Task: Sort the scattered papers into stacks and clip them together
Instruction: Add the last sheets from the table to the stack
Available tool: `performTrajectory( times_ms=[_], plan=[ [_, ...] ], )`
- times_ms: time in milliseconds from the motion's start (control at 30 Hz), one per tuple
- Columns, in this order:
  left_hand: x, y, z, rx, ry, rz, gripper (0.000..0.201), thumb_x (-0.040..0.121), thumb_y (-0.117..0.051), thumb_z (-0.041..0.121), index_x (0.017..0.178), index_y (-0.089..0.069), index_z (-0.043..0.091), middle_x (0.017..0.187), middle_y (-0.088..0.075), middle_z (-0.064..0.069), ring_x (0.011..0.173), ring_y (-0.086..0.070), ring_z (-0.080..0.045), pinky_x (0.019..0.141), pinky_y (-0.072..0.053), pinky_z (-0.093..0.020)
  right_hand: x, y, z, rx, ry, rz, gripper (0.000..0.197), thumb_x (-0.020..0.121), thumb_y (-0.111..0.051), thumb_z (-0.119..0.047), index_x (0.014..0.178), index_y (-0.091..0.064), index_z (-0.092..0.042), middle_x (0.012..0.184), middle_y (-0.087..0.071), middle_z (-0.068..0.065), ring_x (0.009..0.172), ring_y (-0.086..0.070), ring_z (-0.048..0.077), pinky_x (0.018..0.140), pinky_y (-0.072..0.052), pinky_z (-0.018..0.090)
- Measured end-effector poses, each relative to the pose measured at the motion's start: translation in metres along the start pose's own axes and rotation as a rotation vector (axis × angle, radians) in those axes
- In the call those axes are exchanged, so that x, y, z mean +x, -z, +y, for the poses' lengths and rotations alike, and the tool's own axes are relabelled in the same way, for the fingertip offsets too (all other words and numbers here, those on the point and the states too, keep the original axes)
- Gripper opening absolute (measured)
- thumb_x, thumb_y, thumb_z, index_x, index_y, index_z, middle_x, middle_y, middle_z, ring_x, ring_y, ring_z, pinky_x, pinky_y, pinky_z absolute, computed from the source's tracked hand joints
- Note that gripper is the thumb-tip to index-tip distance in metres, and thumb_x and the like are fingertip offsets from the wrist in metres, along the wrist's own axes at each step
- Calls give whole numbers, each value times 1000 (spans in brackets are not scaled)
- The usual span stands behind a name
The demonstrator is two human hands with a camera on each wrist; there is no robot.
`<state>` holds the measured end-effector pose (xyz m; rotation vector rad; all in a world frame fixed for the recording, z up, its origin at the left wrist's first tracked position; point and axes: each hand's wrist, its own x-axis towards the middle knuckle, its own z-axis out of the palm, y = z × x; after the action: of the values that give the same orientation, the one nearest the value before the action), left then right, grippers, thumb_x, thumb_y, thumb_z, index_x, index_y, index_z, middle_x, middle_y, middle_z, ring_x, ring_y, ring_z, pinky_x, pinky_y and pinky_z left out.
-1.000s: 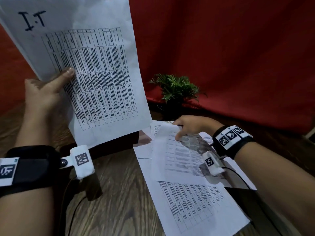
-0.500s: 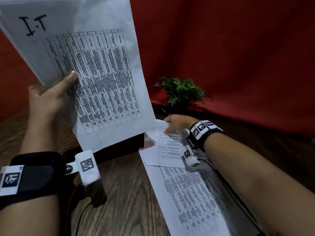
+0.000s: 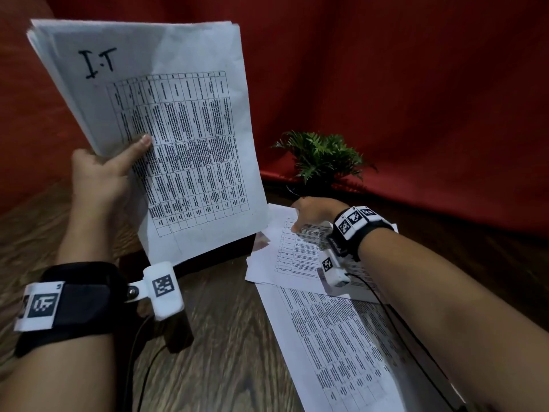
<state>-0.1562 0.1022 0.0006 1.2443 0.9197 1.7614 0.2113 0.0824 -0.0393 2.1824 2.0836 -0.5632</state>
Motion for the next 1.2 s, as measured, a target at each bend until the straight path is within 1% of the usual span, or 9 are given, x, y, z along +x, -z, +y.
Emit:
performTrajectory(
  times_ms=[133,267,400,467,533,667,900,1000,1200],
  plan=[
    [5,7,-6,-81,-9,107,87,67,-99,44,132,-62,-1,124,-76,-8,107,-78,-17,89,-65,-33,-23,6,8,146,87,49,29,83,-77,-23,108,-63,-15,104,-68,2,93,-64,20,85,-53,42],
    [-4,2,1,-20,49,38,32,86,-85,45,101,-66,25,108,-69,10,107,-69,-12,99,-57,-34,-72,31,15,207,183,98,17,87,-76,-21,88,-59,-26,84,-63,-11,67,-59,-5,64,-44,23],
    [-9,-16,6,19,41,116,77,70,-93,60,123,-65,12,124,-72,-3,105,-72,-7,97,-60,-30,-127,67,18,342,273,212,18,88,-77,-18,100,-65,-14,89,-69,-6,74,-64,4,70,-48,28],
    [-25,-38,16,38,0,-5,57,90,-85,31,132,-64,-2,119,-74,0,78,-67,19,78,-55,-7,-149,81,19,544,333,324,26,87,-76,-8,110,-65,-5,96,-71,-1,84,-67,9,80,-51,34],
    [-45,-65,20,73,6,-118,12,100,-70,4,111,-70,2,82,-75,26,59,-58,27,64,-48,0,-169,91,17,782,398,445,33,87,-72,-1,119,-62,1,103,-72,6,90,-69,16,83,-55,37],
    [-74,-110,18,103,48,-337,36,91,-74,-3,65,-78,21,60,-70,27,57,-64,11,62,-55,-18,-191,101,15,1154,448,612,32,91,-64,4,123,-58,-2,98,-77,4,85,-76,18,67,-59,28],
    [-119,-166,19,155,172,-603,15,97,-68,-2,91,-81,2,83,-80,-9,71,-75,-16,66,-62,-30,-184,78,40,1414,239,769,35,92,-67,-5,126,-59,2,117,-72,21,106,-71,39,96,-54,57],
    [-126,-178,16,167,226,-622,16,98,-68,0,92,-81,6,83,-82,-10,71,-78,-18,59,-63,-29,-188,67,52,1428,186,872,34,92,-68,-5,123,-59,2,114,-73,18,104,-72,36,95,-55,57],
    [-135,-190,16,83,231,-642,18,80,-69,24,84,-85,18,94,-83,-8,82,-78,-17,80,-64,-40,-200,54,62,1266,191,962,26,90,-72,-10,115,-65,-7,109,-76,10,100,-74,26,91,-58,50]
  ],
)
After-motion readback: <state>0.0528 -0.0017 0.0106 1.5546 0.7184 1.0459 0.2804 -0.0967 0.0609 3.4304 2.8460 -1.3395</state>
